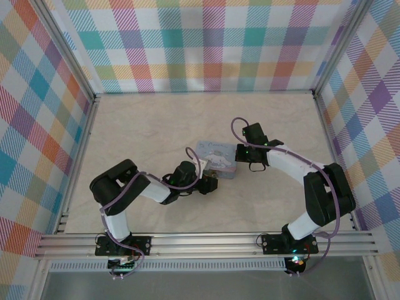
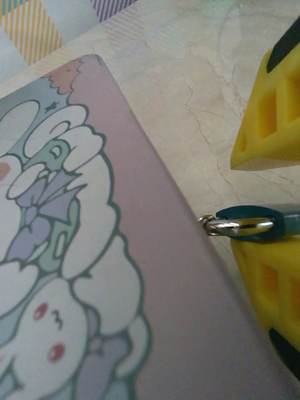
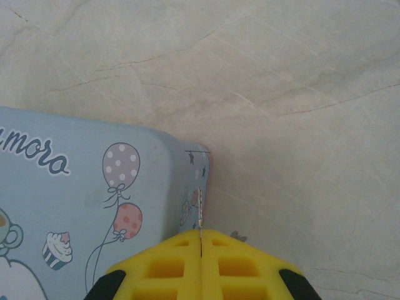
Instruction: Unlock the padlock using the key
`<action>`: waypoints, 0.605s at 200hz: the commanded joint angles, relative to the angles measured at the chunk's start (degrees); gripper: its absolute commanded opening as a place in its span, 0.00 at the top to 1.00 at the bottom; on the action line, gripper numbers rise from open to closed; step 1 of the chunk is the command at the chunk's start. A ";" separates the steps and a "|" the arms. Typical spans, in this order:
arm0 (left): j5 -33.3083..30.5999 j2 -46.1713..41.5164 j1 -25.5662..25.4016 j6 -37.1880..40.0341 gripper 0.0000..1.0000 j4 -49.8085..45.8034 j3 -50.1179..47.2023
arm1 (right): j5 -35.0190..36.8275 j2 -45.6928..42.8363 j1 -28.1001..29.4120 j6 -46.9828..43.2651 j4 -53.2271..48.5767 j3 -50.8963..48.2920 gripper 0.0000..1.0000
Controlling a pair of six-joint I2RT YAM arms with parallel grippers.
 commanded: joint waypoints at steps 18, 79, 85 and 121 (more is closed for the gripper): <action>2.57 -2.34 0.89 1.60 0.77 -3.42 0.46 | -1.16 -0.33 0.45 0.47 0.21 -0.77 1.00; 3.86 -1.96 1.20 1.37 0.86 -6.68 2.30 | -1.24 -1.01 0.49 0.21 0.41 -1.29 1.00; 3.83 -1.85 1.18 1.21 0.88 -6.67 2.30 | -1.22 -1.01 0.50 0.16 0.47 -1.32 1.00; 5.01 -2.26 1.41 -1.09 0.92 -7.43 3.20 | -1.42 -1.61 0.50 -0.05 0.05 -1.10 1.00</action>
